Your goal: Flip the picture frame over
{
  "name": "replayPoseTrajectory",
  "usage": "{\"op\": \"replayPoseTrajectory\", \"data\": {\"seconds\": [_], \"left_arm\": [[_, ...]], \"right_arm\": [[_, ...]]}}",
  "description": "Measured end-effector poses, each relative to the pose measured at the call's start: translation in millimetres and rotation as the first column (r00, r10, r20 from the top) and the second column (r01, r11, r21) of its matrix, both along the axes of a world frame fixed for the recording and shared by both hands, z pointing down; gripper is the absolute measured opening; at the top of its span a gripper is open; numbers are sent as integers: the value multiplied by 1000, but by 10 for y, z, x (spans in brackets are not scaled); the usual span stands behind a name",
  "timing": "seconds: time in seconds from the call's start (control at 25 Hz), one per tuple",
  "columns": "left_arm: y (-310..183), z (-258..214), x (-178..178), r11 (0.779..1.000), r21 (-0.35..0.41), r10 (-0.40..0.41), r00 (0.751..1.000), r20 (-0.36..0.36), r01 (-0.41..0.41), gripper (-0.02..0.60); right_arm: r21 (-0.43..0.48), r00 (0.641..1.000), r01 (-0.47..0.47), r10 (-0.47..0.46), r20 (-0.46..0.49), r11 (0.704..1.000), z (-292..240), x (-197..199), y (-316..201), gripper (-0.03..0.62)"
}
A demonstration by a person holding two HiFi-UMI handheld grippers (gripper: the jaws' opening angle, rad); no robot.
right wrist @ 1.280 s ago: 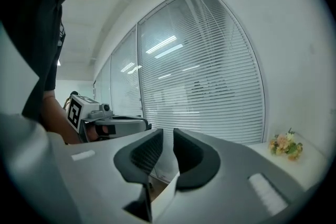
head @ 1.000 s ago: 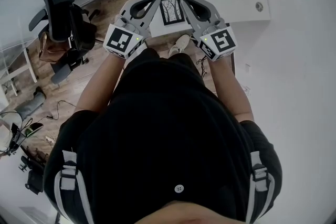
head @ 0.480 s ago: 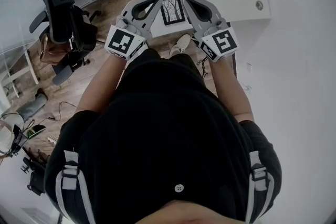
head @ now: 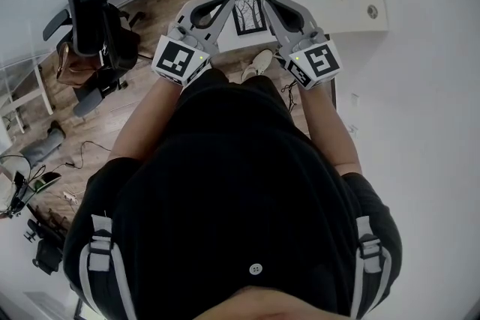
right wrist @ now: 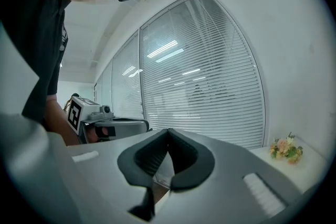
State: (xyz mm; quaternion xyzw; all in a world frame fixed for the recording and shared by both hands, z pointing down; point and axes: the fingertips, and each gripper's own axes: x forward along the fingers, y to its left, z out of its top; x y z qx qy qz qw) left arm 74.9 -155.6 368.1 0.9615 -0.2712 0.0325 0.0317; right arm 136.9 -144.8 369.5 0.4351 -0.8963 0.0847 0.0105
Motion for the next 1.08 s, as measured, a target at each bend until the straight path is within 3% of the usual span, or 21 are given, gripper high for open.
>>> {"op": "replayPoseTrajectory", "data": {"seconds": [0.28, 0.44, 0.64, 1.08], "left_arm": [[19, 22, -70, 1000, -5, -16, 1000, -7, 16, 5], [32, 21, -80, 999, -28, -20, 999, 26, 21, 5], [1, 36, -93, 1000, -10, -20, 1000, -7, 20, 5], [-53, 50, -140, 999, -27, -27, 999, 29, 28, 5]], "right_arm": [[-3, 1000, 4, -4, -6, 1000, -5, -34, -4, 9], [-2, 1000, 4, -4, -5, 1000, -3, -33, 15, 9], [-9, 1000, 0, 0, 13, 1000, -9, -35, -20, 9], [-20, 1000, -7, 7, 0, 1000, 47, -62, -62, 9]]}}
